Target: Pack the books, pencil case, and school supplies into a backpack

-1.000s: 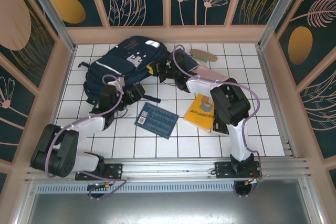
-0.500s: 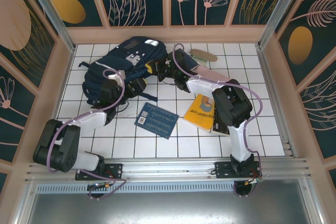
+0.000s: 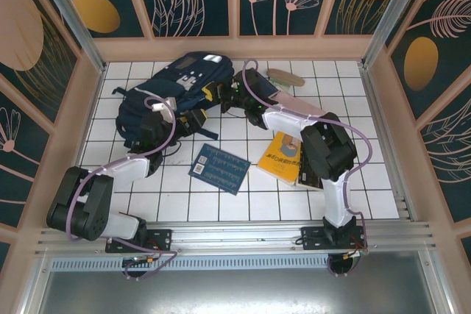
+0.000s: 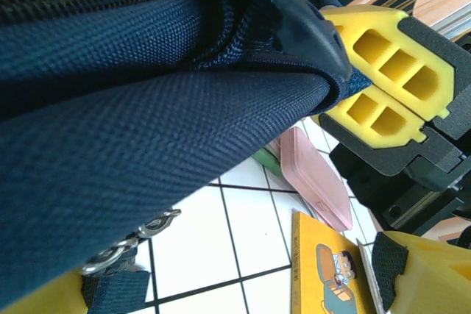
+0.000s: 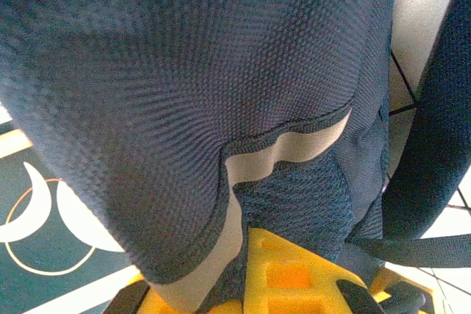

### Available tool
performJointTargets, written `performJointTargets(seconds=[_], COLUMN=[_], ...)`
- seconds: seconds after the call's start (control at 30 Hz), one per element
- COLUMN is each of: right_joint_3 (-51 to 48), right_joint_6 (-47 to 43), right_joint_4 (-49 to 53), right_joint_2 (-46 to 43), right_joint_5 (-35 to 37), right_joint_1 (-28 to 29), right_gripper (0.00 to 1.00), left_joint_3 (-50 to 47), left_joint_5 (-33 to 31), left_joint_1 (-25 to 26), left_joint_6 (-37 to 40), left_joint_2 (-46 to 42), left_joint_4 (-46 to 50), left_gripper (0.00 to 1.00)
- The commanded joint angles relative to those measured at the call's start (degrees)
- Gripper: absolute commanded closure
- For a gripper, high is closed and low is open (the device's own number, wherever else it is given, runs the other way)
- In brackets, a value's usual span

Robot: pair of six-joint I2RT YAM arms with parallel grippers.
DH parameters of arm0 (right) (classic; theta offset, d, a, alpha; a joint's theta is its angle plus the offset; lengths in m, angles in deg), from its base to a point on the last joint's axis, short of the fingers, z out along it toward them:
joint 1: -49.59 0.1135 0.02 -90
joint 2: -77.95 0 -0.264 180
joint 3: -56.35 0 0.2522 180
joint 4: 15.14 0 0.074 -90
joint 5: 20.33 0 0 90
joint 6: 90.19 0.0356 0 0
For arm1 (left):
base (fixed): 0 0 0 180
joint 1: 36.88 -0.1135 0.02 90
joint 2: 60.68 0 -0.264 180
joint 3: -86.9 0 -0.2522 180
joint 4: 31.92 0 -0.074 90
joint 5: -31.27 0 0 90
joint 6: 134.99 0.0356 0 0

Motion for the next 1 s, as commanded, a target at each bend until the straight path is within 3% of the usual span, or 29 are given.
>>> performJointTargets(seconds=[0.0, 0.43, 0.6, 0.9, 0.97], right_joint_3=[1.00, -0.30, -0.41, -0.59, -0.46], right_joint_6=[1.88, 1.37, 0.96, 0.27, 0.27], right_joint_4=[-5.91, -6.10, -5.72, -4.68, -4.72], right_joint_2=[-5.93, -5.87, -6.29, -6.47, -6.28], right_joint_5=[-3.40, -3.28, -3.30, -3.28, -3.37], right_joint_1=[0.47, -0.22, -0.34, -0.93, -0.93], right_gripper=[1.00, 1.00, 1.00, 1.00, 1.00], left_joint_3=[0.05, -5.45, -5.69, -7.56, -7.73], left_joint_5=[0.03, -1.78, -2.36, -3.09, -3.00], left_joint_1=[-0.24, -0.36, -0.45, -0.40, -0.42], left_joint_6=[0.13, -1.46, -2.28, -2.74, -2.73], left_joint_2=[-2.51, -7.56, -6.93, -8.81, -8.75], left_joint_4=[-5.00, -8.17, -8.42, -8.20, -7.91], left_gripper=[0.08, 0.23, 0.37, 0.53, 0.61])
